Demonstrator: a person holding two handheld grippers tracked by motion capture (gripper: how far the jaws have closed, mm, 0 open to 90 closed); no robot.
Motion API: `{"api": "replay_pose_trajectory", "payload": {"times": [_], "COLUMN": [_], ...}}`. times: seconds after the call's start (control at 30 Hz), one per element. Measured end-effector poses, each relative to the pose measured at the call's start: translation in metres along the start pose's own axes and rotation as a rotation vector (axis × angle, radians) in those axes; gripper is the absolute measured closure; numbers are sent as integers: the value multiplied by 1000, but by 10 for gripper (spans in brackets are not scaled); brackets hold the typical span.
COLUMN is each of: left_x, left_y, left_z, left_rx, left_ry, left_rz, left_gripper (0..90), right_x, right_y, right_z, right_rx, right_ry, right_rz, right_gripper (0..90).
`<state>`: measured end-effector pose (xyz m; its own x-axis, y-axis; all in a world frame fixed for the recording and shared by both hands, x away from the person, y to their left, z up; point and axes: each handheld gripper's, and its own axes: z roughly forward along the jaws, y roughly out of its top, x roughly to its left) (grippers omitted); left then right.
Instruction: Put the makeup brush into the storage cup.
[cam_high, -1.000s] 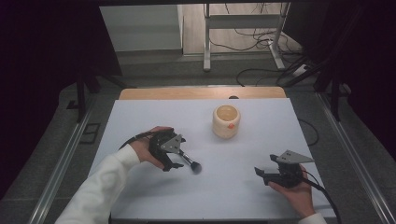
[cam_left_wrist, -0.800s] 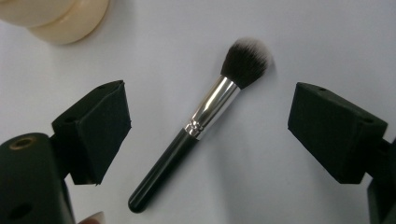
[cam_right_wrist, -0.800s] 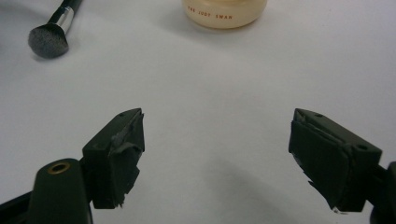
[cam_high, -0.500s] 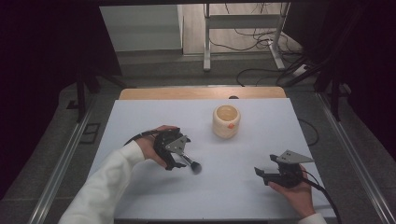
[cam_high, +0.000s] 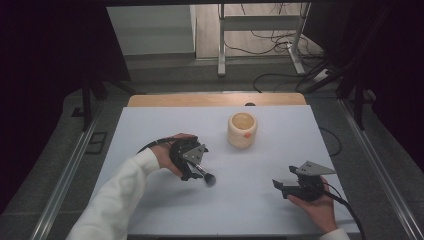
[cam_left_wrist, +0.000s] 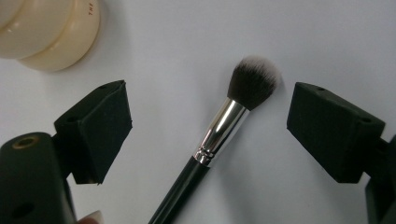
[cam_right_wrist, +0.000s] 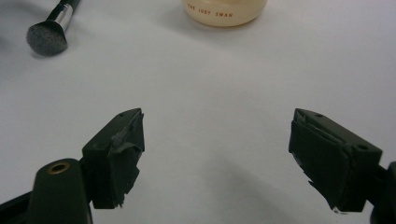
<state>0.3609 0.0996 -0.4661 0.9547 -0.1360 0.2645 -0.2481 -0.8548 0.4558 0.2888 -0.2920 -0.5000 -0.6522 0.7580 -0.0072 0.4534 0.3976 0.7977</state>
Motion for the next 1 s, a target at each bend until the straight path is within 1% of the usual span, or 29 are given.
{"api": "replay_pose_trajectory", "payload": {"times": [0.2,0.3,0.37,0.4,0.47,0.53,0.63,0.67,0.73,0.77,0.9,0.93,0.97,1.0], "left_x": [0,1,2,2,2,2,3,3,5,6,9,10,10,10], "left_y": [-1,-2,-3,-3,-3,-3,-3,-3,-5,-5,-9,-9,-9,-10], "left_z": [5,8,10,10,15,18,20,21,23,24,28,29,29,31], "left_rx": [14,19,26,26,39,47,57,60,47,47,59,63,63,72], "left_ry": [-17,-28,-41,-41,-61,-65,-61,-60,-58,-59,-86,-96,-96,-105], "left_rz": [10,3,-9,-9,-11,-5,5,13,15,20,38,40,40,41], "left_gripper": [134,120,101,98,82,81,89,105,119,120,157,168,173,173], "right_x": [0,0,0,0,0,0,0,0,0,0,0,0,0,0], "right_y": [0,0,0,0,0,0,0,0,0,0,0,0,0,0], "right_z": [0,0,0,0,1,1,1,1,1,1,1,1,2,2], "right_rx": [0,0,4,4,3,5,4,4,5,5,6,7,7,7], "right_ry": [1,2,2,2,3,3,4,5,4,2,1,2,1,2], "right_rz": [2,2,1,1,1,-1,0,-1,-1,-2,-2,-2,-4,-4], "right_gripper": [189,189,189,189,189,189,190,190,189,189,189,190,190,189]}}
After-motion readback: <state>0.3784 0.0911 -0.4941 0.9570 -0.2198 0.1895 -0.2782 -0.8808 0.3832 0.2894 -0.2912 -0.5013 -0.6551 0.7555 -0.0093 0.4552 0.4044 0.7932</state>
